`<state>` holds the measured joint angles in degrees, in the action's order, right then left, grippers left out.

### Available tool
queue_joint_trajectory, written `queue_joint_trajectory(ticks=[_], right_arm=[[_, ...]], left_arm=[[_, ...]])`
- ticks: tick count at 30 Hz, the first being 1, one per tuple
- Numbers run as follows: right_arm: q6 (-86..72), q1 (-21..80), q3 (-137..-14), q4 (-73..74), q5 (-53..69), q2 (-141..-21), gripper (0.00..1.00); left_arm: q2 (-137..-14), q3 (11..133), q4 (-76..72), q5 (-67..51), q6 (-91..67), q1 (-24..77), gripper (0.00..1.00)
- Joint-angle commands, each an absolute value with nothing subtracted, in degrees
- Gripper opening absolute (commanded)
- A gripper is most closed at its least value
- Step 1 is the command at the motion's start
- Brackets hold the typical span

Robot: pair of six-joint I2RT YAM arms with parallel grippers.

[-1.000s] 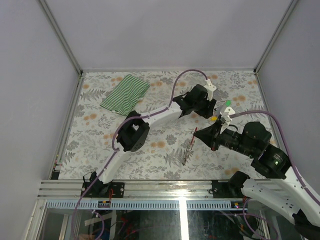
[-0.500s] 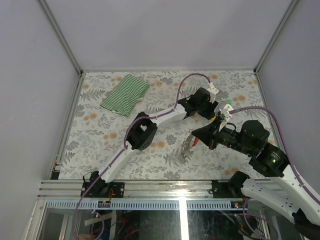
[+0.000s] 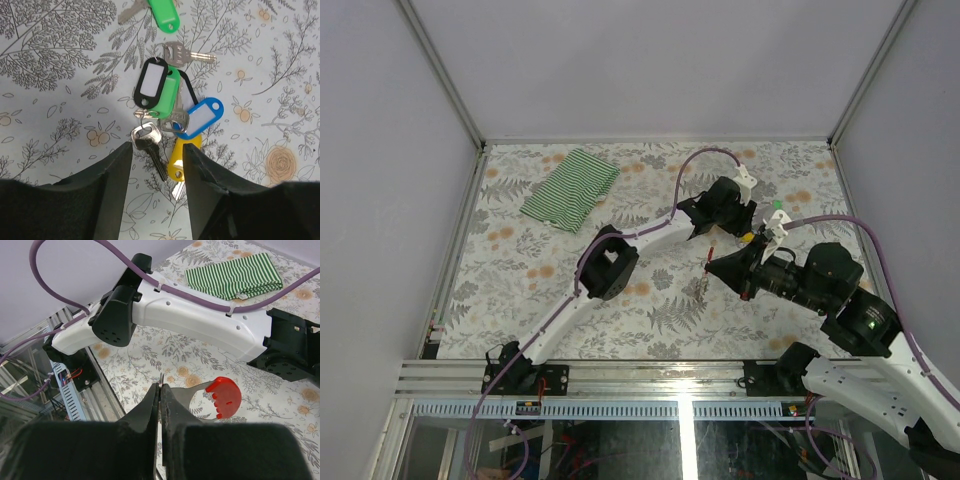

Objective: Put the keys on the keyring

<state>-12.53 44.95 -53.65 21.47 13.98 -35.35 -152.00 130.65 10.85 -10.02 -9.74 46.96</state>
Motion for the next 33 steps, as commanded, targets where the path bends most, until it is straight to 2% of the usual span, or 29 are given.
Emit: queue_joint_trajectory(ticks=[1, 9, 18, 25, 33], right_arm=[[-13.16, 45.26, -55.79, 18.64, 13.09, -34.69, 0.0], [-13.05, 45.26, -56.1, 19.31, 13.28, -34.59, 0.0], [-13.0, 45.25, -55.52, 19.82, 13.01, -34.1, 0.0], [-12.69, 45.25, -55.3, 20.5, 12.98, -33.93, 0.0], [-12.54, 45.26, -55.31, 20.75, 12.83, -33.73, 0.0]], left_arm=[[-153.8, 133.69, 4.91, -9.23, -11.97, 46.16, 0.44], [-156.59, 136.15, 3.86, -9.02, -13.48, 46.09, 0.4], [-157.21, 136.3, 2.76, -9.25, -14.44, 46.13, 0.29], [-158.16, 136.94, 1.84, -9.46, -15.84, 46.13, 0.25], [-158.11, 136.91, 1.68, -8.98, -16.04, 46.1, 0.11]])
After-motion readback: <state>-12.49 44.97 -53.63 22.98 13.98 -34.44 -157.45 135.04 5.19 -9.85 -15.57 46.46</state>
